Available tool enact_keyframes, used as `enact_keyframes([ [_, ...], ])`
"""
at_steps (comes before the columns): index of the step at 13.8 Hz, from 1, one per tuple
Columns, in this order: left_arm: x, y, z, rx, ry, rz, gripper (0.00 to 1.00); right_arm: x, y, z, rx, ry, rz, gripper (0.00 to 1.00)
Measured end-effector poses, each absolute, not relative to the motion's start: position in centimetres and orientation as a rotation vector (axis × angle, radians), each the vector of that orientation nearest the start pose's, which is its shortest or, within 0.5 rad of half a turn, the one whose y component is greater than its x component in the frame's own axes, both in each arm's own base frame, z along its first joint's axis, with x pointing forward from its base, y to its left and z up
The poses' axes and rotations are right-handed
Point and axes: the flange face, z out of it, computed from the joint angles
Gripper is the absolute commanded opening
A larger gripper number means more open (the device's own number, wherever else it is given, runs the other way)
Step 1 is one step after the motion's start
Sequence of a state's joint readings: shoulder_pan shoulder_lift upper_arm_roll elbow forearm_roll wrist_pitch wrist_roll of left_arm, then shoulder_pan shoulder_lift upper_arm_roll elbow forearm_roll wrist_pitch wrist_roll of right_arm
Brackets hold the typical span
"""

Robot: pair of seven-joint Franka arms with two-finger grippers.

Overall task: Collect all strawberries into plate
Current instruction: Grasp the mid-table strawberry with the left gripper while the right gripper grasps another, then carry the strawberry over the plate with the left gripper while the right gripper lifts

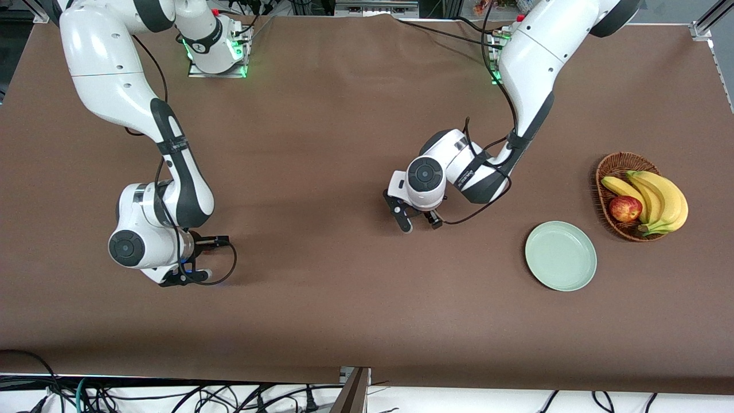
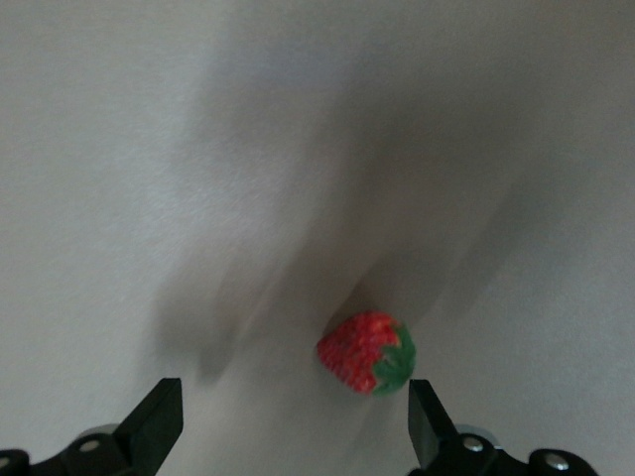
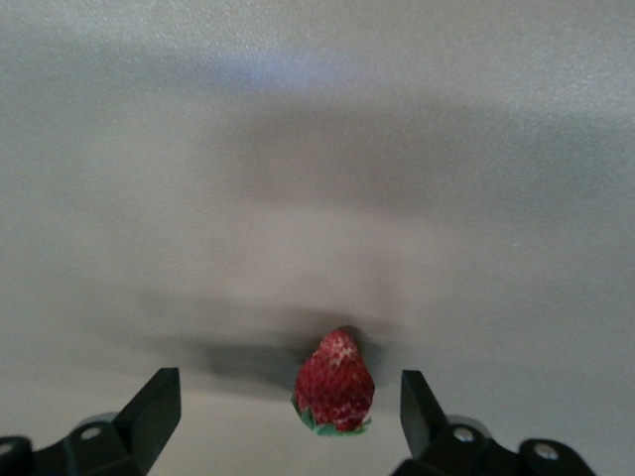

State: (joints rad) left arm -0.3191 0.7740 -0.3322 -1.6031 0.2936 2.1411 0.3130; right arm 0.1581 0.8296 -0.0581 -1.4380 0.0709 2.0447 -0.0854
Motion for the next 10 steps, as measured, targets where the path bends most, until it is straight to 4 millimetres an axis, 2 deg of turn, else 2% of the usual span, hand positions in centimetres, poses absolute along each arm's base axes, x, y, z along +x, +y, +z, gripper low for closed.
enact_keyframes([
  [2,55.4,-38.0,17.3,-2.662,1.609,0.276,1.0,69.4,8.0,17.9,-3.099,-0.25,0.346,0.3],
  [3,55.4,-38.2,17.2,-2.661,1.615,0.271,1.0,69.4,8.0,17.9,-3.099,-0.25,0.346,0.19],
  [5,55.2,-38.6,17.3,-2.657,1.625,0.264,1.0,69.4,8.0,17.9,-3.099,-0.25,0.347,0.07],
  [7,54.7,-39.3,17.4,-2.65,1.643,0.256,1.0,69.4,8.0,17.9,-3.1,-0.249,0.347,0.01],
  [8,54.4,-39.8,17.4,-2.645,1.654,0.253,0.94,69.4,8.0,18.0,-3.1,-0.249,0.345,0.0],
  [9,54.2,-40.2,17.5,-2.64,1.663,0.252,0.68,69.4,8.2,18.1,-3.098,-0.253,0.341,0.0],
  [10,54.0,-40.5,17.5,-2.635,1.67,0.251,0.57,69.4,8.8,18.4,-3.096,-0.249,0.336,0.0],
])
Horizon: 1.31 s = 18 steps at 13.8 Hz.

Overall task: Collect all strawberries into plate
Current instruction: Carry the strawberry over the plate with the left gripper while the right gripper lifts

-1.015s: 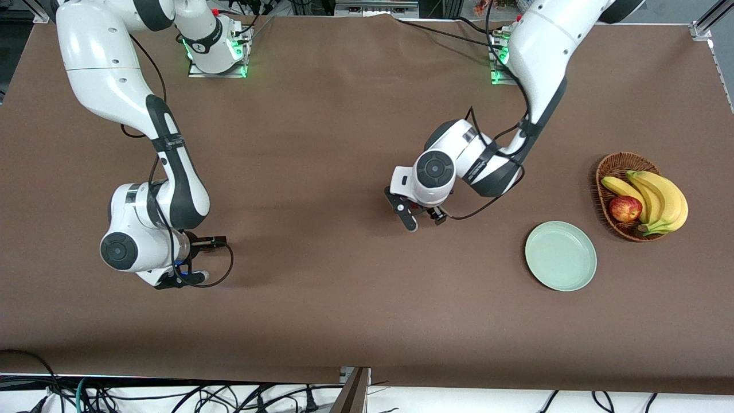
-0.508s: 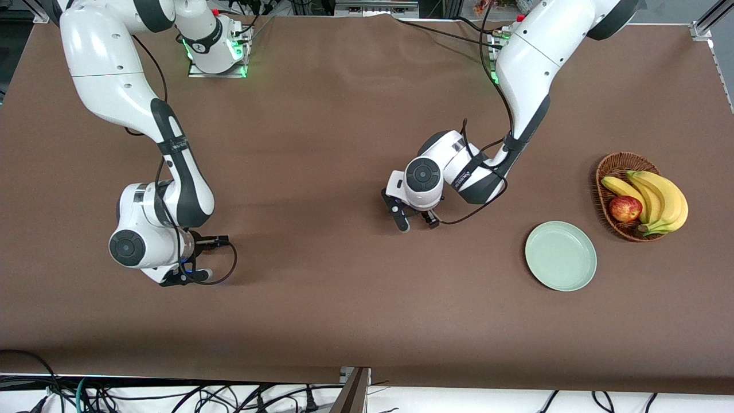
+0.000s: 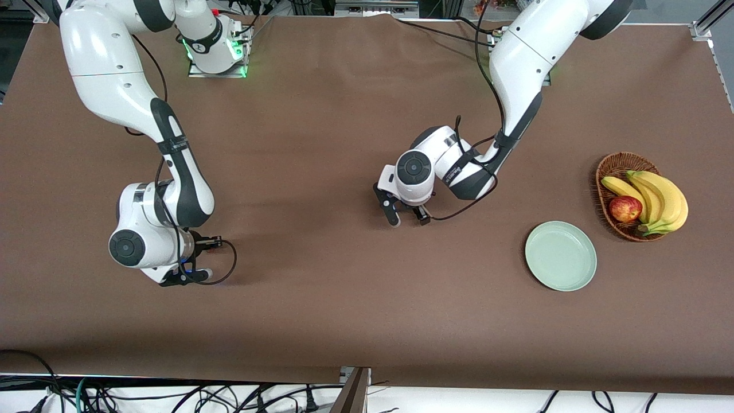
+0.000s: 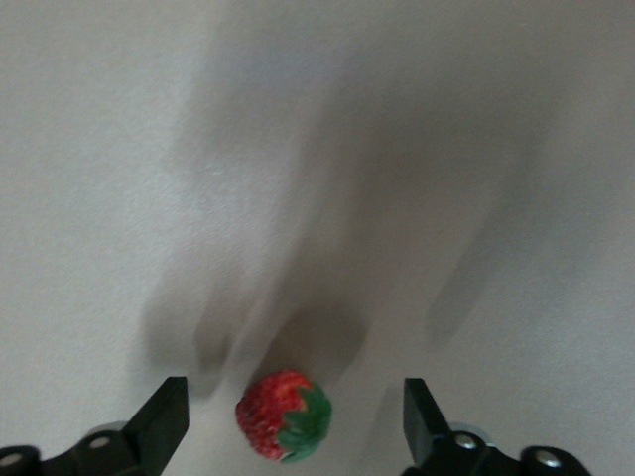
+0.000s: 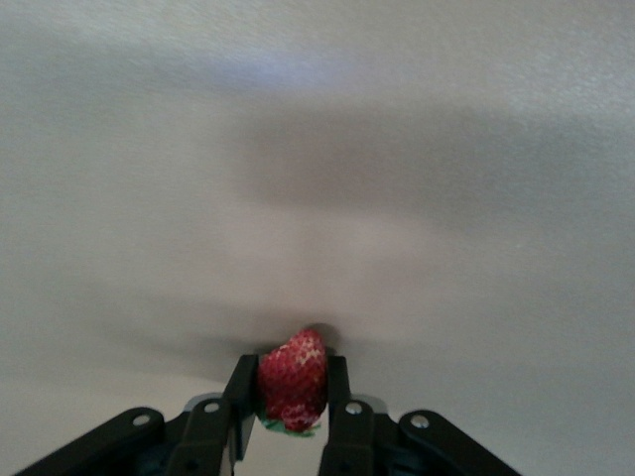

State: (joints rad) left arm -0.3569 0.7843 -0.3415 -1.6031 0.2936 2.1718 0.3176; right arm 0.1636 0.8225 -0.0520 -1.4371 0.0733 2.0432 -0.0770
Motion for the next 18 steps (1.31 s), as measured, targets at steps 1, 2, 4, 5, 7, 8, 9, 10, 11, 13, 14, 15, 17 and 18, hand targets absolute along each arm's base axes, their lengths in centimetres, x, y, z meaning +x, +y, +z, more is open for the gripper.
enact_keyframes([
  [1,53.8,-40.6,17.5,-2.633,1.674,0.25,0.48,69.4,9.7,18.8,-3.096,-0.229,0.331,0.0],
  [2,53.8,-40.7,17.5,-2.633,1.674,0.25,0.44,69.3,11.1,19.1,-3.098,-0.191,0.327,0.0],
  [4,53.9,-40.5,17.4,-2.633,1.672,0.251,0.23,68.7,15.4,19.5,-3.099,-0.099,0.322,0.0],
  [5,53.9,-40.5,17.4,-2.633,1.67,0.251,0.15,68.1,18.1,19.6,-3.101,-0.043,0.324,0.0],
  [7,54.2,-40.3,17.6,-2.636,1.664,0.25,0.15,66.7,23.8,20.1,-3.107,0.068,0.315,0.0],
  [8,54.3,-40.0,17.9,-2.634,1.656,0.265,0.15,66.0,26.4,20.5,-3.111,0.116,0.304,0.0],
  [9,54.5,-39.6,18.4,-2.629,1.642,0.294,0.15,65.4,28.5,20.8,-3.111,0.158,0.287,0.0],
  [10,54.9,-38.8,19.4,-2.621,1.618,0.334,0.15,64.9,30.3,21.1,-3.105,0.197,0.268,0.0],
  [11,55.4,-37.7,20.7,-2.612,1.593,0.375,0.15,64.5,31.7,21.3,-3.093,0.232,0.254,0.0],
  [13,56.8,-34.7,23.5,-2.574,1.612,0.434,0.17,63.8,34.2,21.6,-3.042,0.303,0.226,0.0],
  [14,57.8,-32.7,24.7,-2.558,1.636,0.447,0.19,63.3,35.8,21.8,-3.012,0.346,0.206,0.0],
  [15,59.0,-30.3,25.6,-2.541,1.671,0.464,0.19,62.6,37.6,21.9,-2.99,0.387,0.181,0.0],
  [17,61.0,-24.5,26.2,-2.508,1.753,0.54,0.19,60.9,41.6,22.2,-2.948,0.457,0.117,0.0],
  [18,61.9,-21.6,26.2,-2.502,1.791,0.566,0.19,60.0,43.5,22.2,-2.925,0.485,0.082,0.0],
])
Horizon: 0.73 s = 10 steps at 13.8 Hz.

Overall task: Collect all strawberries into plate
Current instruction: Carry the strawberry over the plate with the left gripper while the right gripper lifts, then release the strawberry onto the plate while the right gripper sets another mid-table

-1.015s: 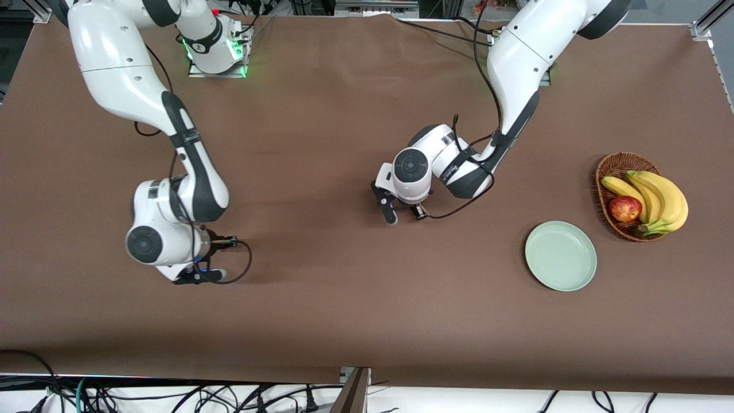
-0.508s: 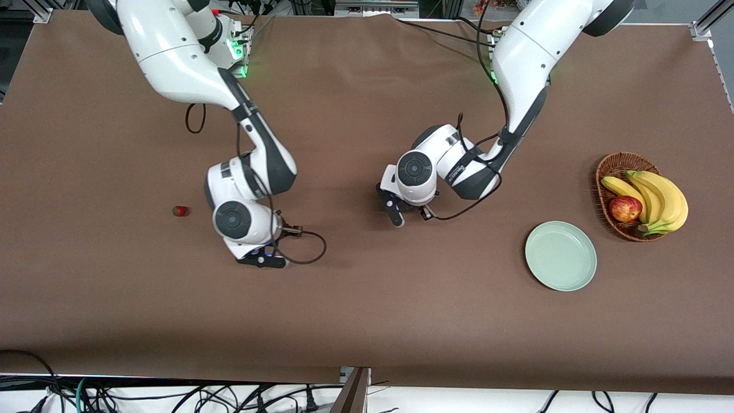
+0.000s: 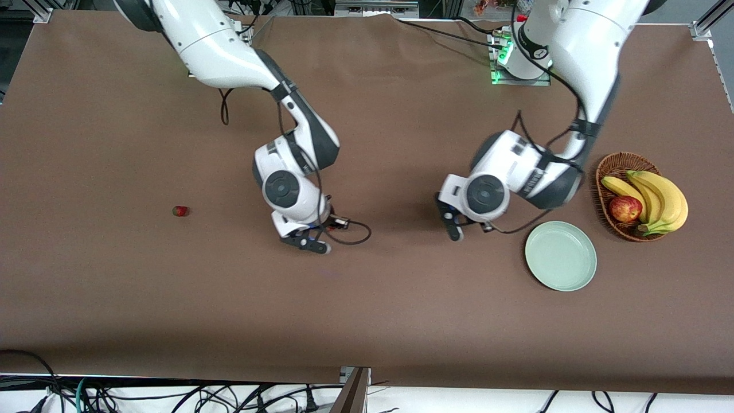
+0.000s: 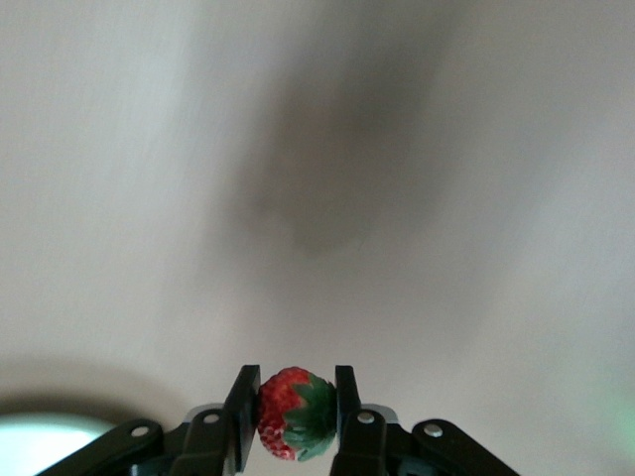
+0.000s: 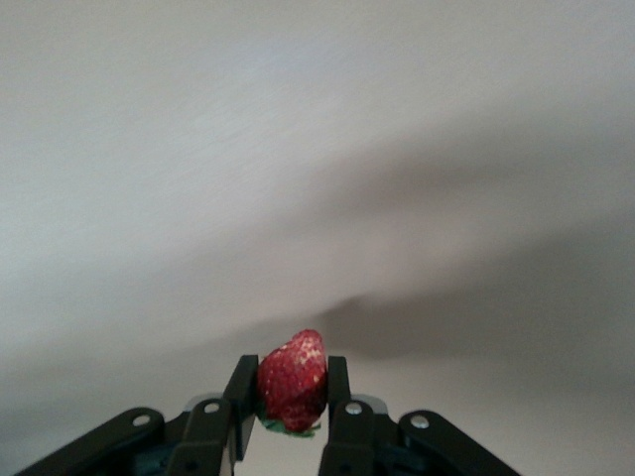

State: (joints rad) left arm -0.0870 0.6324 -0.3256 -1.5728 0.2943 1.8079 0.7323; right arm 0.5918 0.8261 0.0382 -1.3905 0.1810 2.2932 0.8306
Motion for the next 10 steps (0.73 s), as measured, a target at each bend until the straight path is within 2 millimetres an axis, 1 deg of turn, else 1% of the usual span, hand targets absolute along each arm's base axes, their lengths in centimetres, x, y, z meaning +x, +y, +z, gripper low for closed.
enact_keyframes([
  [2,63.3,-16.3,25.9,-2.484,1.872,0.59,0.2,58.1,47.1,22.0,-2.872,0.534,0.018,0.0],
  [4,64.4,-10.9,25.4,-2.484,1.934,0.595,0.2,56.0,50.2,21.4,-2.826,0.565,-0.023,0.0],
  [5,64.9,-8.2,24.8,-2.479,1.978,0.575,0.22,55.0,51.5,21.2,-2.81,0.564,-0.036,0.0],
  [6,65.5,-5.7,24.1,-2.462,2.034,0.531,0.26,53.9,52.9,20.9,-2.803,0.55,-0.041,0.0],
  [7,65.9,-3.6,23.3,-2.442,2.086,0.485,0.39,52.8,54.2,20.7,-2.803,0.527,-0.041,0.0],
  [8,66.2,-2.1,22.4,-2.426,2.126,0.448,0.45,51.6,55.5,20.5,-2.803,0.505,-0.039,0.0],
  [9,66.4,-1.5,21.8,-2.414,2.147,0.42,0.88,50.7,56.6,20.4,-2.801,0.484,-0.039,0.0],
  [10,66.5,-1.6,21.5,-2.402,2.163,0.4,1.0,49.8,57.6,20.3,-2.796,0.467,-0.043,0.0],
])
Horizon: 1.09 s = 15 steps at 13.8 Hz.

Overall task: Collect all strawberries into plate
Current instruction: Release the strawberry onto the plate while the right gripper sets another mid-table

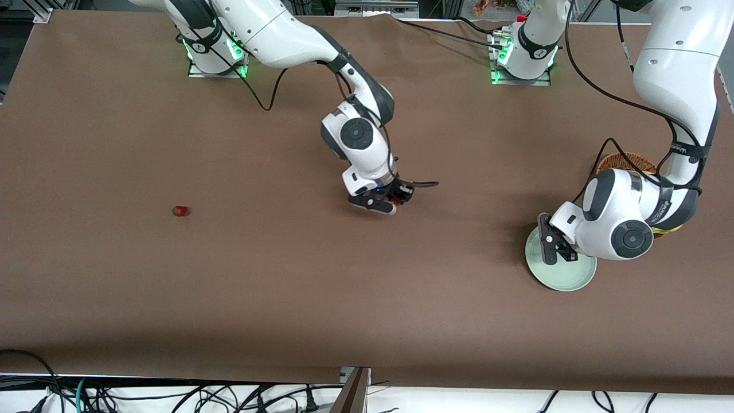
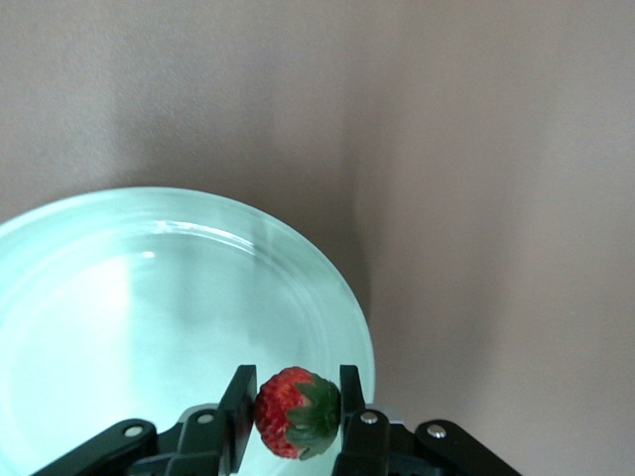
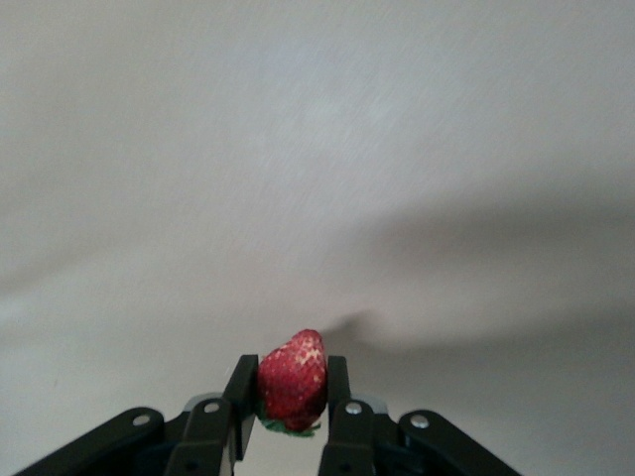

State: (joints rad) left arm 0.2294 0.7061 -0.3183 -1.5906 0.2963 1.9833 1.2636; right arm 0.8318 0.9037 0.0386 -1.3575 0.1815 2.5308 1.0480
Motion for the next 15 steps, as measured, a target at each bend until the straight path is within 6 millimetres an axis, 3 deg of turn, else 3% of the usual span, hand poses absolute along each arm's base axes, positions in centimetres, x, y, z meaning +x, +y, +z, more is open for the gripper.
enact_keyframes([
  [2,66.6,-2.8,21.8,-2.383,2.185,0.383,1.0,48.4,59.1,20.1,-2.774,0.476,-0.051,0.07],
  [3,66.7,-3.2,21.9,-2.376,2.195,0.378,1.0,47.8,59.6,19.7,-2.76,0.481,-0.059,0.37],
  [4,66.6,-3.5,21.9,-2.371,2.203,0.379,1.0,47.4,60.0,19.1,-2.749,0.481,-0.069,0.99],
  [7,66.2,-4.5,22.7,-2.366,2.233,0.426,1.0,47.7,60.0,18.4,-2.739,0.478,-0.098,1.0],
  [10,65.8,-9.4,26.7,-2.337,2.278,0.402,1.0,51.2,58.2,21.5,-2.757,0.467,-0.135,1.0],
  [11,65.3,-11.7,27.9,-2.357,2.254,0.408,1.0,52.8,56.7,23.0,-2.795,0.418,-0.129,1.0],
  [13,63.8,-17.1,29.0,-2.363,2.233,0.425,1.0,56.6,52.0,26.5,-2.891,0.28,-0.077,1.0],
  [15,61.8,-22.3,28.0,-2.321,2.261,0.471,1.0,60.2,45.7,29.3,-2.984,0.149,0.011,1.0],
])
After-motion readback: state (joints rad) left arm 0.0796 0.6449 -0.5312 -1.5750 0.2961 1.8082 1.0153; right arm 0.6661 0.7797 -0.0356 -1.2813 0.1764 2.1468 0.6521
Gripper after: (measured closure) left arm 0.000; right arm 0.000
